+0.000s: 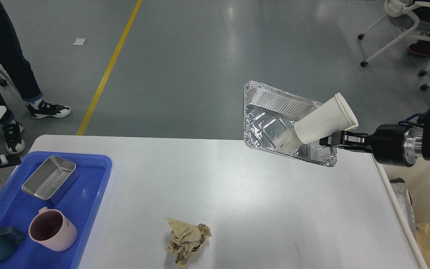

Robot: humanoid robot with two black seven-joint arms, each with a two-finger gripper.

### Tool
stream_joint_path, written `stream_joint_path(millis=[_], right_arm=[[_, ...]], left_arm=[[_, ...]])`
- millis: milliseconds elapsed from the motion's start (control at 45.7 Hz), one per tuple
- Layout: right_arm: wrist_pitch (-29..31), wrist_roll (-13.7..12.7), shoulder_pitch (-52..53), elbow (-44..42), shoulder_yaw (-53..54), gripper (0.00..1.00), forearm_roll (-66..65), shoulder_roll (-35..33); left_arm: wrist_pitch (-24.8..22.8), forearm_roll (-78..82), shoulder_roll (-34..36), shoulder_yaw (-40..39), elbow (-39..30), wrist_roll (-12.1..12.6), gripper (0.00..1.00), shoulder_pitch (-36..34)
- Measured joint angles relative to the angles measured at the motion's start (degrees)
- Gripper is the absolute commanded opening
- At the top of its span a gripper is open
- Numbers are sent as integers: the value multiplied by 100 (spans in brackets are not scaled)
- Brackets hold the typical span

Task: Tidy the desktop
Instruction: 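Raise the left gripper away from the foil tray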

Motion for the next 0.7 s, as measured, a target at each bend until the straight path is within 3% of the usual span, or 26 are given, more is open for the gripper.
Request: stream_joint_path(millis=[263,503,591,700], right_arm=[[0,12,10,99,135,0,0,-66],[52,19,-20,249,314,0,5,-264],[149,20,-43,273,398,0,8,-298],[188,21,-75,290,457,0,9,-304]], left_arm=[[-2267,1306,943,-615,-35,2,97,-1091],[-2509,1559,889,-690,-35,105,97,-1372],[-2510,1561,812,-691,-35,375,97,-1375],[-2512,1546,233,-690,-23,862,97,-1380]])
